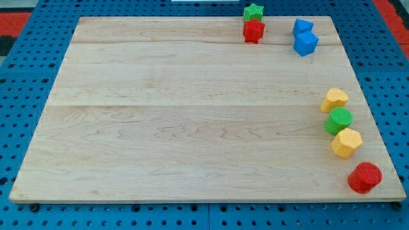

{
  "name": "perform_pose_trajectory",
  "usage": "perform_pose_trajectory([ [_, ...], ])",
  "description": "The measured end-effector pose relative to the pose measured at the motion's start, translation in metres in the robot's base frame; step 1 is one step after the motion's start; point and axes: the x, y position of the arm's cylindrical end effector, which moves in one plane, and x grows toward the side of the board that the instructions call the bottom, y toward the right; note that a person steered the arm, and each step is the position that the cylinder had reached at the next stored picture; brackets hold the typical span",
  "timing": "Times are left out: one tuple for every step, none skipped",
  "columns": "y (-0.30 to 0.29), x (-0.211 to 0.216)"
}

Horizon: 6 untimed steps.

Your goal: Move the red circle towards the red star

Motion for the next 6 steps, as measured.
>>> perform_pose_trajectory([
  [-0.04,0.001],
  [-0.095,0.002],
  [-0.156,0.002],
  [-0.173,-0.018],
  [-0.172,0.002],
  [-0.12,-0.014],
])
